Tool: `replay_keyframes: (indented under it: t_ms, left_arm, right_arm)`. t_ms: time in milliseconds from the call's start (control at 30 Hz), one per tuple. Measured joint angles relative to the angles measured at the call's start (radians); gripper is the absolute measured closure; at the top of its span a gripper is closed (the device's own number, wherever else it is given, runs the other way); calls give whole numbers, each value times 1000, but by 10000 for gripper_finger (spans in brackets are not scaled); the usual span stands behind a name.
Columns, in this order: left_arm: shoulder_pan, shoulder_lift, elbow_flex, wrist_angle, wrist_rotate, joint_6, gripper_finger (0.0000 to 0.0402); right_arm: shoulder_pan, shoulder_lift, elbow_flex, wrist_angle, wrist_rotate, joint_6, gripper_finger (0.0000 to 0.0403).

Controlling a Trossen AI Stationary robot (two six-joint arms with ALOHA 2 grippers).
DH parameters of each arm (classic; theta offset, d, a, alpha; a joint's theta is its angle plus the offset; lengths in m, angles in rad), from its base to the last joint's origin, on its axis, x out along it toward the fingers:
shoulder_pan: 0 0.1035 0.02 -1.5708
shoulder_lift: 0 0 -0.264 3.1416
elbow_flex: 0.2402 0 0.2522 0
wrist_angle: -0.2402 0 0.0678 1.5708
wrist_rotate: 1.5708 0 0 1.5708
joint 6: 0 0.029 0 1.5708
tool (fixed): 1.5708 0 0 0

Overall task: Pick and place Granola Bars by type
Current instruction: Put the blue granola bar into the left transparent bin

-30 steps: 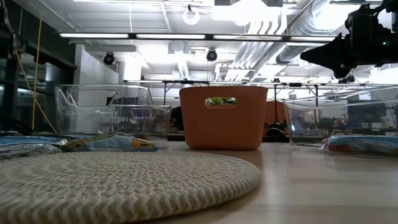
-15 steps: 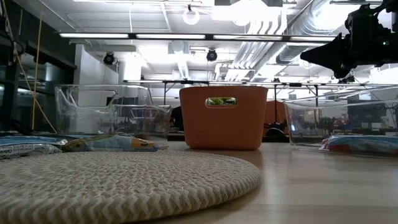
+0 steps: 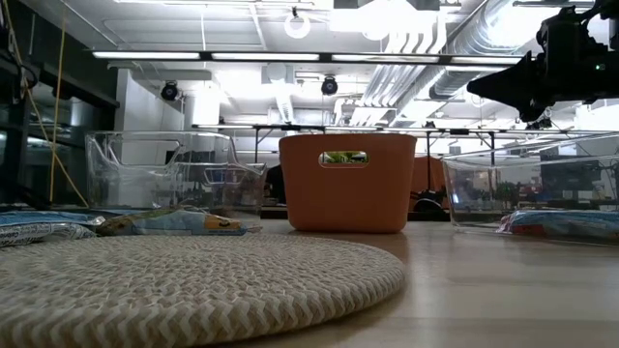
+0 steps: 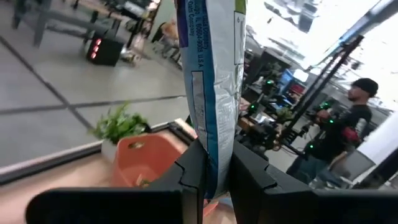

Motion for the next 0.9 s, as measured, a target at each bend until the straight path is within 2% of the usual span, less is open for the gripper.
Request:
replay_keyframes:
  t_ms: [200, 333, 600, 767, 833, 900]
  left_arm:
    - [0, 7, 0, -383, -21, -469, 355]
    - [0, 16, 0, -501, 7, -617, 355]
    - [1, 74, 0, -461, 89, -605, 355]
    - [10, 153, 0, -289, 120, -453, 355]
    - [50, 183, 0, -210, 135, -386, 355]
    - [116, 203, 0, -127, 191, -307, 355]
  right_arm:
    - [0, 0, 0, 0, 0, 0, 402]
    - [0, 0, 0, 0, 0, 0, 402]
    - [0, 0, 0, 0, 0, 0, 402]
    - [0, 0, 0, 0, 0, 0, 402]
    - [0, 0, 0, 0, 0, 0, 402]
    - [0, 0, 0, 0, 0, 0, 402]
